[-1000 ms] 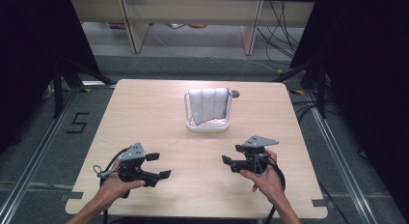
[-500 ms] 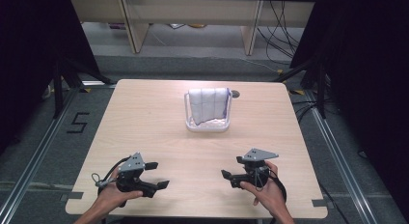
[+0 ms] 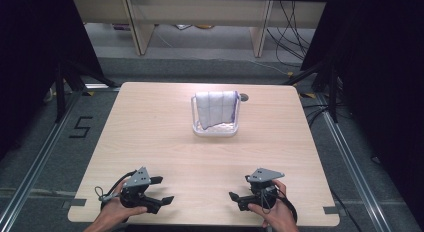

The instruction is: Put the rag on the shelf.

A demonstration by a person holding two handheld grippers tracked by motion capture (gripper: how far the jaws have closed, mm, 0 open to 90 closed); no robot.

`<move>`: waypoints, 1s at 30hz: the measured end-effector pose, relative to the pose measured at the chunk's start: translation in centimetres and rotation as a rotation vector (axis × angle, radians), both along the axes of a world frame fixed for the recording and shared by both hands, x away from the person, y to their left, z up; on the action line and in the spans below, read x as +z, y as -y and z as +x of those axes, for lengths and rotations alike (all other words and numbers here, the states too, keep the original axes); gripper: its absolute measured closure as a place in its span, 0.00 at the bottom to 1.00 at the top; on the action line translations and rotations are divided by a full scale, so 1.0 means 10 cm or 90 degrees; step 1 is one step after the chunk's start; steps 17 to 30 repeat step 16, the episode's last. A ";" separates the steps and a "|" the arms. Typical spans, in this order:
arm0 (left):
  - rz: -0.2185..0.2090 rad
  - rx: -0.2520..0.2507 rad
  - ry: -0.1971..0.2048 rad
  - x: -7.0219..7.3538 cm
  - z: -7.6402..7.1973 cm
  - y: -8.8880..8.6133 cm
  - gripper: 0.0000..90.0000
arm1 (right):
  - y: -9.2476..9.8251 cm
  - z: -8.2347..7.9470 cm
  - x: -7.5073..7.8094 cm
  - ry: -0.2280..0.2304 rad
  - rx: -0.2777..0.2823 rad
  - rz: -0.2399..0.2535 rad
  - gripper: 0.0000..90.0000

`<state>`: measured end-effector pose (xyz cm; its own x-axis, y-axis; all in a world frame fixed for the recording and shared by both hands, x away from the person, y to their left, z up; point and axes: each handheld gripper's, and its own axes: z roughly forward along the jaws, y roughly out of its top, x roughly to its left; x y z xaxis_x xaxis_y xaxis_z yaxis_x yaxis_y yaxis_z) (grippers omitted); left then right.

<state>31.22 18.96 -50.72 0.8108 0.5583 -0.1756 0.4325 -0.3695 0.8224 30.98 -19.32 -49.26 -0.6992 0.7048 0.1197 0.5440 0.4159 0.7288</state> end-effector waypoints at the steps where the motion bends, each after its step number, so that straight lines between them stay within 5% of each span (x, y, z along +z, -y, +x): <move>1: 0.000 0.001 0.000 0.00 0.00 0.00 0.20 | 0.00 0.01 -0.01 0.005 0.004 -0.005 0.20; 30: 0.008 0.007 -0.003 -0.02 0.03 -0.02 0.20 | 0.00 0.02 -0.02 -0.010 -0.005 -0.009 0.19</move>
